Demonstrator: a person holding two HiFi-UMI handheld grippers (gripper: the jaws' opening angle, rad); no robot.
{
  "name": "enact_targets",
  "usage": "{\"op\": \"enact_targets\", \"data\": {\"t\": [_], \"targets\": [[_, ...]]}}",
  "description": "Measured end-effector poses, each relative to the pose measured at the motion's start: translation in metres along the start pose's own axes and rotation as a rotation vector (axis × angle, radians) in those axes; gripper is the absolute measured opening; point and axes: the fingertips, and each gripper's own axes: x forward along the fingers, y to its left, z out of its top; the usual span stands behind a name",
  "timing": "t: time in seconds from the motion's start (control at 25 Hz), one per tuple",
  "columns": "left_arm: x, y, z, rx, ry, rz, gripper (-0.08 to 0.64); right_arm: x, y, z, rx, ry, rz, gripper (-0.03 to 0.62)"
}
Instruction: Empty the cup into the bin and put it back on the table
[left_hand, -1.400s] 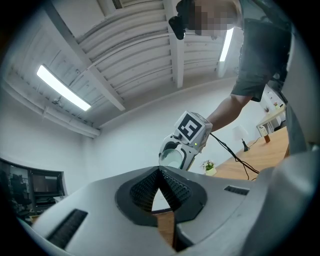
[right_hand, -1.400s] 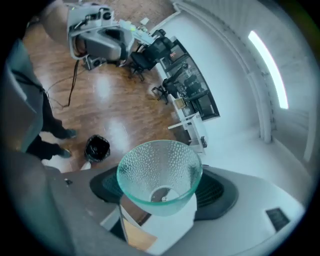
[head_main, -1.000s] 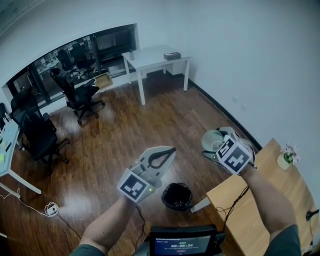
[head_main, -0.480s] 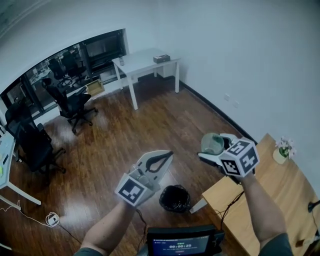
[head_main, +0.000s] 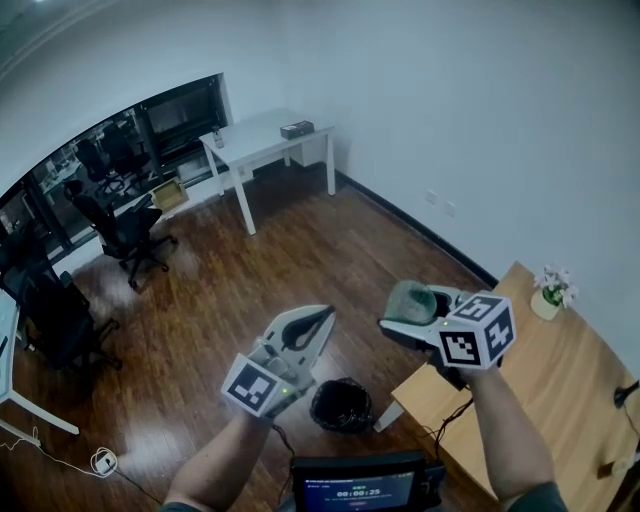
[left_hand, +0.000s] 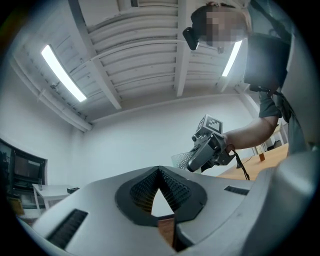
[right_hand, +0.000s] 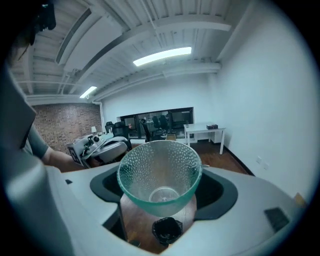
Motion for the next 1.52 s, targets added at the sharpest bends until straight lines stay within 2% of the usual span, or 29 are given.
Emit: {"op": "enact_targets", "data": {"t": [0.24, 0.4, 0.56, 0.68, 0.76, 0.96, 1.16, 1.52], "targets": [[0.002, 0.003, -0.004, -0.038, 0.005, 0.016, -0.006, -0.018, 0.005, -0.005, 0.019, -0.012, -0.041, 0.399], [0.003, 0.006, 0.004, -0.078, -0.022, 0.006, -0.006, -0.03, 0.013, -0.005, 0.012, -0.031, -0.092, 0.399], [0.007, -0.005, 0.018, -0.103, -0.075, -0.058, -0.006, -0.046, 0.015, -0.01, 0.023, -0.036, -0.162, 0.399], [0.009, -0.01, 0.029, -0.059, -0.135, -0.097, -0.006, -0.059, 0.018, -0.017, 0.049, -0.036, -0.213, 0.399], [0.011, -0.014, 0.033, -0.056, -0.159, -0.128, -0.006, -0.068, 0.017, -0.021, 0.061, -0.032, -0.254, 0.399], [0.025, -0.031, 0.031, -0.109, -0.21, -0.197, -0.006, -0.094, 0.01, -0.04, 0.126, -0.03, -0.352, 0.399], [0.04, -0.053, 0.028, -0.199, -0.22, -0.239, -0.006, -0.128, 0.006, -0.068, 0.172, -0.043, -0.414, 0.399], [0.088, -0.146, 0.048, -0.181, -0.224, -0.325, -0.006, -0.223, 0.002, -0.105, 0.178, -0.098, -0.495, 0.399]]}}
